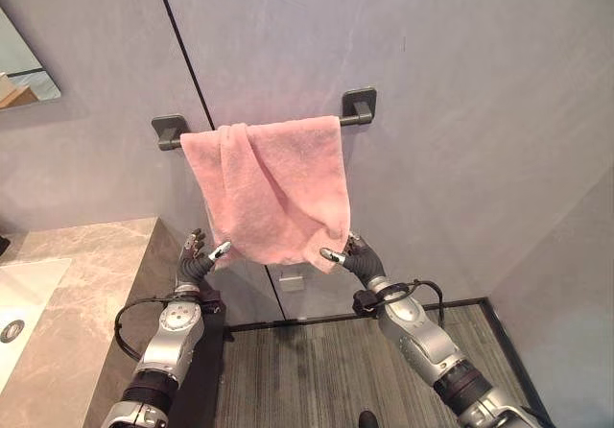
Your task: Put brush and paste in cup on sink, flatten towel.
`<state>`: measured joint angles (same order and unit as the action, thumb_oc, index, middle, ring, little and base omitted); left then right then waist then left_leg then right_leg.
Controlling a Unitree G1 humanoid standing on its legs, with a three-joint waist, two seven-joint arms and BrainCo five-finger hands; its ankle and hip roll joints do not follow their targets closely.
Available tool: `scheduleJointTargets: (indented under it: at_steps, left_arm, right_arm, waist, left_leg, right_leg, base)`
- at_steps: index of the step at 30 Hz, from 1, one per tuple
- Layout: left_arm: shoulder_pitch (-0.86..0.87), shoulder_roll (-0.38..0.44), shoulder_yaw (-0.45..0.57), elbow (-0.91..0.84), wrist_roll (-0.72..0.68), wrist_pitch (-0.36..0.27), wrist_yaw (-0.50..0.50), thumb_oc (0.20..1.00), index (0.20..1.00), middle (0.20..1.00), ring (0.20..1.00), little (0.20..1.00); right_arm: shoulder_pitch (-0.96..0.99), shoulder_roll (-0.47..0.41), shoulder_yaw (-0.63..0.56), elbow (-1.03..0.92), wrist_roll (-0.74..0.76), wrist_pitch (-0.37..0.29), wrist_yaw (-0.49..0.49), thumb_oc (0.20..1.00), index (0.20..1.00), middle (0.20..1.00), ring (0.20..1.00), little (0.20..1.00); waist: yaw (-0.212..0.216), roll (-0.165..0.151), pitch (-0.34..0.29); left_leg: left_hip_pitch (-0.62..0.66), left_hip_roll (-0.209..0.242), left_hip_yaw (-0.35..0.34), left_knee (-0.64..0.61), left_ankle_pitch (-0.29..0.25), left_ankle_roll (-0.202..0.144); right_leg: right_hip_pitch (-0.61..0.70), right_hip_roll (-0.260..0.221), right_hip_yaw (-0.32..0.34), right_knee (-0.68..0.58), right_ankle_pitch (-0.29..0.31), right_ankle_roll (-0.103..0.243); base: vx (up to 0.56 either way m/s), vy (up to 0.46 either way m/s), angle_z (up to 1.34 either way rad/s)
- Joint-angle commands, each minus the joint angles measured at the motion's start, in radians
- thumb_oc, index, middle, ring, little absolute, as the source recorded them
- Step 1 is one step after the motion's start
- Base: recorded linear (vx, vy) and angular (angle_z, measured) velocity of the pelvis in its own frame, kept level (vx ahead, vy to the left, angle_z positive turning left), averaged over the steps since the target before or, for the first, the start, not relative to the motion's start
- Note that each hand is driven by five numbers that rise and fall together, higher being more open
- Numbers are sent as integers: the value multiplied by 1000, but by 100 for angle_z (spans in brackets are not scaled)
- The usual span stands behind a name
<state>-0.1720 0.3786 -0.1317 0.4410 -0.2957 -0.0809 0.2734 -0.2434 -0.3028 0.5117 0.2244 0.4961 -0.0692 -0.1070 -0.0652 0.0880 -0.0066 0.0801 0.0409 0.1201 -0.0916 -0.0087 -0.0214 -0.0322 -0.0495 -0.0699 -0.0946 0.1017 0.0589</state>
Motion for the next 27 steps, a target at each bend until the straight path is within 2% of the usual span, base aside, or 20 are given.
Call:
scheduleJointTargets:
  at_steps: [1, 2, 4, 5, 6, 10, 11, 17, 18, 20, 23, 27]
  left_arm:
    - [-39, 92, 23, -22, 128, -17, 24, 1000, 1000, 1000, 1000, 1000]
    - [-28, 103, 31, -32, 154, -13, 20, 1000, 1000, 1000, 1000, 1000]
    - [24, 140, 73, -83, 228, -16, 0, 1000, 1000, 1000, 1000, 1000]
    - [27, 139, 74, -85, 229, -15, 0, 1000, 1000, 1000, 1000, 1000]
    - [47, 154, 91, -95, 242, -24, -10, 1000, 1000, 1000, 1000, 1000]
    - [68, 151, 110, -103, 224, -30, -22, 1000, 1000, 1000, 1000, 1000]
    - [108, 139, 135, -138, 220, -31, -31, 1000, 1000, 1000, 1000, 1000]
    - [142, 98, 152, -154, 144, -58, -37, 1000, 1000, 1000, 1000, 1000]
    - [137, 92, 155, -167, 112, -70, -36, 1000, 1000, 1000, 1000, 1000]
    - [132, 91, 158, -169, 92, -75, -32, 1000, 1000, 1000, 1000, 1000]
    - [97, 104, 156, -180, 31, -95, -36, 1000, 1000, 1000, 1000, 1000]
    - [13, 153, 139, -167, -70, -115, -58, 1000, 1000, 1000, 1000, 1000]
  right_arm:
    - [-69, -9, -44, -30, -113, -26, 14, 1000, 1000, 1000, 1000, 1000]
    - [-71, -37, -53, -41, -164, -24, 20, 1000, 1000, 1000, 1000, 1000]
    - [-79, -154, -104, -84, -358, -23, 34, 1000, 1000, 1000, 1000, 1000]
    - [-77, -155, -105, -87, -359, -22, 34, 1000, 1000, 1000, 1000, 1000]
    - [-73, -203, -132, -114, -427, -32, 25, 1000, 1000, 1000, 1000, 1000]
    - [-63, -239, -150, -123, -482, -29, 30, 1000, 1000, 1000, 1000, 1000]
    - [-31, -277, -189, -154, -525, -24, 43, 1000, 1000, 1000, 1000, 1000]
    - [10, -252, -232, -147, -432, -33, 40, 1000, 1000, 1000, 1000, 1000]
    - [6, -226, -248, -133, -346, -48, 32, 1000, 1000, 1000, 1000, 1000]
    - [0, -211, -250, -123, -309, -58, 32, 1000, 1000, 1000, 1000, 1000]
    - [-42, -163, -233, -77, -159, -68, 43, 1000, 1000, 1000, 1000, 1000]
    - [-164, -148, -189, -4, -25, -66, 51, 1000, 1000, 1000, 1000, 1000]
  waist:
    - [8, -59, -17]
    - [8, -61, -17]
    - [11, -66, -17]
    - [11, -65, -17]
    - [10, -68, -16]
    - [9, -70, -13]
    - [7, -73, -9]
    - [9, -81, -7]
    - [11, -83, -7]
    - [13, -86, -6]
    - [20, -92, -4]
    - [31, -96, 14]
  left_leg:
    - [-4, -8, -7, 4, -8, -30]
    - [-3, -8, -7, 4, -9, -29]
    - [-1, -7, -7, 4, -13, -28]
    - [0, -7, -6, 4, -14, -28]
    - [1, -7, -5, 4, -16, -28]
    - [2, -8, -3, 4, -19, -27]
    - [1, -8, -4, 4, -21, -25]
    - [-2, -9, -5, 4, -23, -22]
    - [-4, -10, -6, 4, -23, -21]
    - [-5, -10, -5, 4, -22, -20]
    - [-10, -11, -5, 4, -22, -20]
    - [-31, -12, -4, 4, -16, -20]
  right_leg:
    - [80, -63, -3, 10, -87, 69]
    - [79, -63, -3, 10, -87, 69]
    - [79, -62, -3, 10, -89, 71]
    - [80, -62, -3, 11, -90, 71]
    - [79, -62, -1, 11, -90, 74]
    - [78, -63, 1, 11, -90, 74]
    - [75, -63, 4, 12, -90, 77]
    - [73, -64, 6, 10, -89, 78]
    - [71, -65, 7, 10, -88, 78]
    - [71, -65, 7, 9, -88, 79]
    - [64, -65, 7, 9, -85, 80]
    - [42, -67, 11, 7, -74, 82]
  base:
    - [0, 0, 0]
    - [0, 0, 0]
    - [0, 0, 0]
    - [0, 0, 0]
    - [0, 0, 0]
    - [0, 0, 0]
    - [0, 0, 0]
    - [0, 0, 0]
    - [0, 0, 0]
    - [0, 0, 0]
    - [0, 0, 0]
    - [-45, 11, -1]
